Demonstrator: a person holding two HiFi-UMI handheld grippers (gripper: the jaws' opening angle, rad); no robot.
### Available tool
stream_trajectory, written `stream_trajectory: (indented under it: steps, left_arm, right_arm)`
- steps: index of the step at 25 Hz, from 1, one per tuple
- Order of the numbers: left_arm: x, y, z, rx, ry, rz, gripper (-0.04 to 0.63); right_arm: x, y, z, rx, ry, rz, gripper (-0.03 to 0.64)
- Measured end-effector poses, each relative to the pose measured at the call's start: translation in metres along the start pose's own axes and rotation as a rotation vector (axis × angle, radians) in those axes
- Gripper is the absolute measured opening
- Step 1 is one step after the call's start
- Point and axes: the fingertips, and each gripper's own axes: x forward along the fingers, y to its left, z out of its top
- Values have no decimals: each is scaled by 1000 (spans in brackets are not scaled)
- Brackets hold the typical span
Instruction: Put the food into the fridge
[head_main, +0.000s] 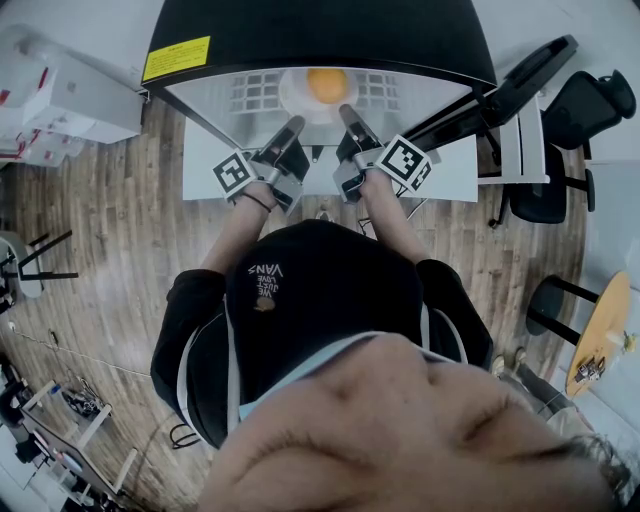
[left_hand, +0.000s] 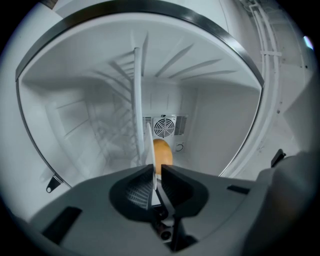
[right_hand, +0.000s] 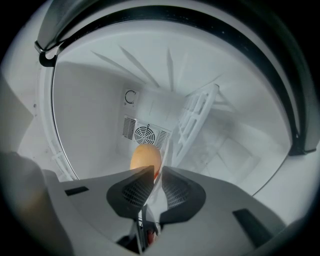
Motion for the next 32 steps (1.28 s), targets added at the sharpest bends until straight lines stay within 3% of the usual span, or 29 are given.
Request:
stream_trajectory:
  steps: [26,32]
  left_arm:
    - [-4,7,-11,-14,7,17,25]
    - [-2,5,-11,-16,7,14,25]
  right_arm:
    - [2,1,1,-19,-5,4,48]
    - [1,5,3,-24,-4,14,88]
